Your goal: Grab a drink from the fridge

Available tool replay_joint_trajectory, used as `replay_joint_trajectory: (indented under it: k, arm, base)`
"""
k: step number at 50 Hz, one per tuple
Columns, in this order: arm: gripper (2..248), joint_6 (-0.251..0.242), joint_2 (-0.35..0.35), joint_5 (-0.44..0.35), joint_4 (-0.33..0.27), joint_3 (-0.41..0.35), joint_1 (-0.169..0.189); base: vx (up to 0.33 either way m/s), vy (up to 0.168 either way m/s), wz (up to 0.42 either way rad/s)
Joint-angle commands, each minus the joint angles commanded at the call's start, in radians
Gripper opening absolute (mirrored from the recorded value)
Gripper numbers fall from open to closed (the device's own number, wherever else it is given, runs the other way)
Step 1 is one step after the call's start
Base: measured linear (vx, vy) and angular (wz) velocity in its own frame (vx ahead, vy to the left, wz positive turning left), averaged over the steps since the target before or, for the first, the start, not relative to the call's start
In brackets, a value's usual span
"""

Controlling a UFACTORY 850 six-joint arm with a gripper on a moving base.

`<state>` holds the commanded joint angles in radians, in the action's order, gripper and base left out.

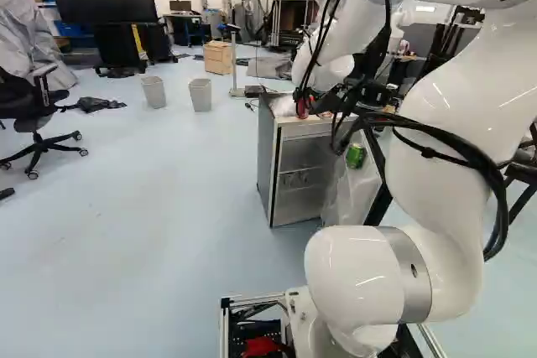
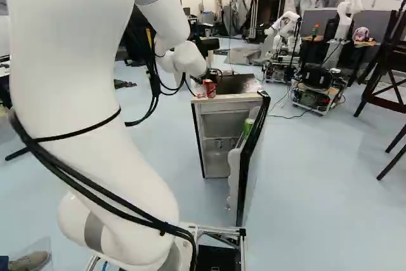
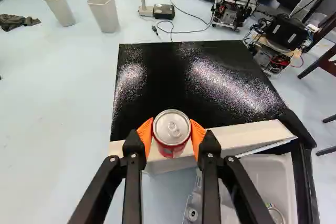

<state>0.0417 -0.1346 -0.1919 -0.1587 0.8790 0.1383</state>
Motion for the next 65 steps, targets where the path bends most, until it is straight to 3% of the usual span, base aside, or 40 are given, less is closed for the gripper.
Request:
replay_joint_trajectory:
  k: [1,2,7,8,12,13,17,18,22,23,48,65]
  arm:
    - [100,0.0,0.0,0.0,0.0,0.0,0.0]
    - [131,0.0,0.0,0.0,0.0,0.0,0.0]
    - [131,0.0,0.0,0.0,0.0,0.0,0.0]
    - [164,0.0,0.0,0.0,0.0,0.0,0.0]
    - [164,0.0,0.0,0.0,0.0,0.0,0.0]
    - [199,0.0,0.0,0.0,0.0,0.0,0.0]
    - [199,0.0,0.0,0.0,0.0,0.0,0.0]
    - [234,0.0,0.0,0.0,0.0,0.0,0.0]
    - [234,0.0,0.0,0.0,0.0,0.0,0.0]
    - [247,0.0,0.001,0.0,0.0,-0.001,0.0]
    - [247,0.0,0.105,0.0,0.0,-0.111,0.011]
    - [247,0.0,0.178,0.0,0.01,-0.185,0.048]
  base:
    - [0.0,0.0,0.0]
    - [0.0,0.0,0.0]
    - [0.0,0.0,0.0]
    - [0.0,0.0,0.0]
    - [0.0,0.0,0.0]
    - [0.0,0.0,0.0]
    - [0.0,0.0,0.0]
    - [0.0,0.0,0.0]
    - [0.0,0.0,0.0]
    - [0.0,0.0,0.0]
    - [0.0,0.0,0.0]
    - [0.0,0.0,0.0]
